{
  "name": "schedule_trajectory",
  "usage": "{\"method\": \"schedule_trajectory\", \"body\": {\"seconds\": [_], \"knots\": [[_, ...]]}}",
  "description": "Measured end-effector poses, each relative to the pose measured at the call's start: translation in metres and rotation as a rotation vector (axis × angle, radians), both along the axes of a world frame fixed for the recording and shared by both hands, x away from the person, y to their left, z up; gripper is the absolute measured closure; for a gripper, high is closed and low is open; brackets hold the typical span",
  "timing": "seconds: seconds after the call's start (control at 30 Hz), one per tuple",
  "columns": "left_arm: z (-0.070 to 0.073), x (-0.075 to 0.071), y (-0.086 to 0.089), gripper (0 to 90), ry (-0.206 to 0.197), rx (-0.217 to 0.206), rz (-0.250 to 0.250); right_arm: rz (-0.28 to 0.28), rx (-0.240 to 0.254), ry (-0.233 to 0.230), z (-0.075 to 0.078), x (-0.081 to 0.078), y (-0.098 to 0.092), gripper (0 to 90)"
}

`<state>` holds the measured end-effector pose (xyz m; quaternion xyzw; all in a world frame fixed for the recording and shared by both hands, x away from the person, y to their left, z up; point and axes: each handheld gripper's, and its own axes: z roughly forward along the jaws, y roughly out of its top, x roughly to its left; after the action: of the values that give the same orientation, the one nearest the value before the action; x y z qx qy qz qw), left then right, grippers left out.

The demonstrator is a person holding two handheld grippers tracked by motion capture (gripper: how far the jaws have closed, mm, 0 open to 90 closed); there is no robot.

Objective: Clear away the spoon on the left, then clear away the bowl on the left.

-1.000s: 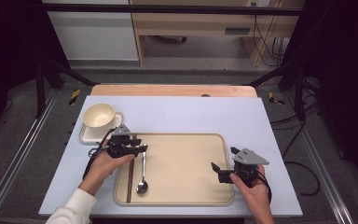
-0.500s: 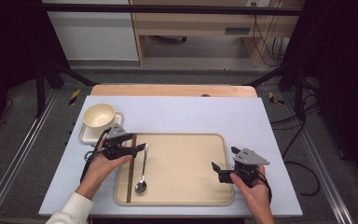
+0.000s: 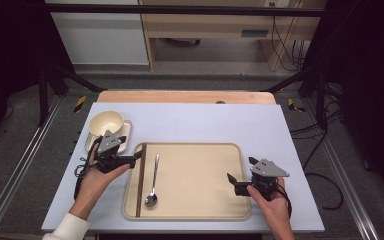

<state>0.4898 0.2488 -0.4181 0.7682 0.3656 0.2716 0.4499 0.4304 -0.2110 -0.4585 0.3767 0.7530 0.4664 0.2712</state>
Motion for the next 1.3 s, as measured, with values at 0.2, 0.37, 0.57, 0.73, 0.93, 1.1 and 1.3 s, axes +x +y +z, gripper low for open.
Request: {"method": "schedule_trajectory", "body": {"seconds": [0.2,0.37,0.57,0.73,0.93,1.1,1.3], "knots": [[0.007,-0.002,0.024,15.6,-0.037,-0.025,0.061,-0.009,0.002,0.002,0.0,0.0,0.0,6.0],[0.014,-0.002,0.041,15.6,-0.06,-0.03,0.105,-0.012,0.003,-0.003,0.0,0.0,0.0,6.0],[0.021,0.0,0.058,18.8,-0.091,-0.025,0.163,-0.014,0.005,-0.004,0.0,0.0,0.0,6.0],[0.027,0.013,0.076,19.6,-0.095,-0.02,0.228,-0.014,0.001,-0.009,0.0,0.0,0.0,6.0],[0.028,0.028,0.096,22.4,-0.082,-0.038,0.29,-0.021,0.003,-0.012,0.0,-0.001,0.001,6.0],[0.024,0.036,0.109,24.9,-0.067,-0.046,0.331,-0.018,-0.007,-0.031,0.001,-0.002,0.003,5.7],[0.022,0.042,0.117,27.7,-0.052,-0.061,0.357,0.004,-0.005,-0.056,0.003,-0.004,0.006,6.4]]}}
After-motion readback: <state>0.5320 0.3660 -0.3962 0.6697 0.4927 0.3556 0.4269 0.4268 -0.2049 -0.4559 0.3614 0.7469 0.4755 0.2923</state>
